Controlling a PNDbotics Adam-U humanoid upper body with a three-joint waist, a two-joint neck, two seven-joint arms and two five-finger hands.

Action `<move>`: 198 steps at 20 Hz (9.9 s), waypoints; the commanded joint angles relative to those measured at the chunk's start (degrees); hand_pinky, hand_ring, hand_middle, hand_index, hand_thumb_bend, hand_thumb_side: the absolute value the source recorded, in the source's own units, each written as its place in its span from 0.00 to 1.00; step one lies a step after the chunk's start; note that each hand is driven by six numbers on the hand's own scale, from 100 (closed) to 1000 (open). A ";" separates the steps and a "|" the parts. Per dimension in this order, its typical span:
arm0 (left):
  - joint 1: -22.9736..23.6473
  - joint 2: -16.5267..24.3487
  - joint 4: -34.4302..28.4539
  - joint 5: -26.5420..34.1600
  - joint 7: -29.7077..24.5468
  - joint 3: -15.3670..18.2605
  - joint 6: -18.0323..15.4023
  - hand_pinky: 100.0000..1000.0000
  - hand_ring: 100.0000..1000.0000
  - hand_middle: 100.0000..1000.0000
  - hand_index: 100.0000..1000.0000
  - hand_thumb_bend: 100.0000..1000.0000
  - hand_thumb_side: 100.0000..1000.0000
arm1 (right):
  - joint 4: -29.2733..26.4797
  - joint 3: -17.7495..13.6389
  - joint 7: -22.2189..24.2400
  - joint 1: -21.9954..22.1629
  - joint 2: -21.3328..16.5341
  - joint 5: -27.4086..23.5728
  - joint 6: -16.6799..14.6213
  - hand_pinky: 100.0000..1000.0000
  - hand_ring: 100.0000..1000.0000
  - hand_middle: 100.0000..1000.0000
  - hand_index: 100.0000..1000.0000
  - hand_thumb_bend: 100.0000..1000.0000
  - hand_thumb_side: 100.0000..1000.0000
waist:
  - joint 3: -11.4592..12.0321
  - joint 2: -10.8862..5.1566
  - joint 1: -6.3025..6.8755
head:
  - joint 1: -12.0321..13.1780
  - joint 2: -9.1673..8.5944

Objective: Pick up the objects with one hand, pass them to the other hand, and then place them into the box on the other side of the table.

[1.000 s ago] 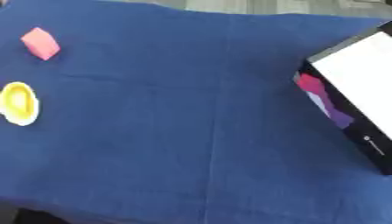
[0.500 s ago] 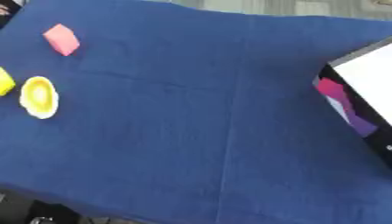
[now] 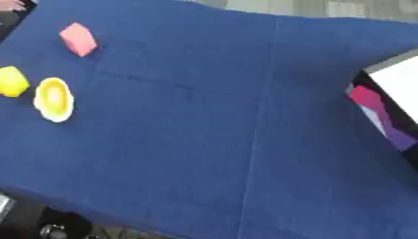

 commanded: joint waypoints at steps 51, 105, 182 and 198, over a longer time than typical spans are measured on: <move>-11.70 -8.42 25.91 -45.23 -34.53 1.18 3.20 0.77 0.79 0.69 0.64 0.47 0.16 | 0.75 0.29 1.75 0.25 -1.44 0.71 0.27 0.86 0.92 0.81 0.93 0.44 0.40 | 0.24 0.24 0.14 | 1.45 -0.19; -10.95 -23.61 -10.83 -19.67 -5.74 -4.22 -12.78 0.60 0.55 0.45 0.47 0.01 0.25 | -10.09 18.54 29.82 -17.92 12.44 35.06 8.39 0.86 0.88 0.81 0.88 0.51 0.28 | -1.39 -2.79 -1.58 | -4.76 -0.86; -11.35 -37.60 -5.31 -30.07 0.83 -10.50 -34.15 0.60 0.54 0.45 0.53 0.07 0.20 | -0.35 26.44 36.22 -16.62 25.95 33.27 8.87 0.80 0.69 0.38 0.51 0.11 0.03 | -1.25 -1.64 -2.88 | -8.20 -0.44; -9.15 -35.54 -6.02 -30.87 2.93 -9.58 -33.07 0.65 0.63 0.59 0.75 0.78 0.32 | -4.23 23.99 34.01 -15.25 22.18 30.71 11.14 0.79 0.67 0.35 0.49 0.15 0.00 | -1.84 -1.92 -2.62 | -8.63 -0.76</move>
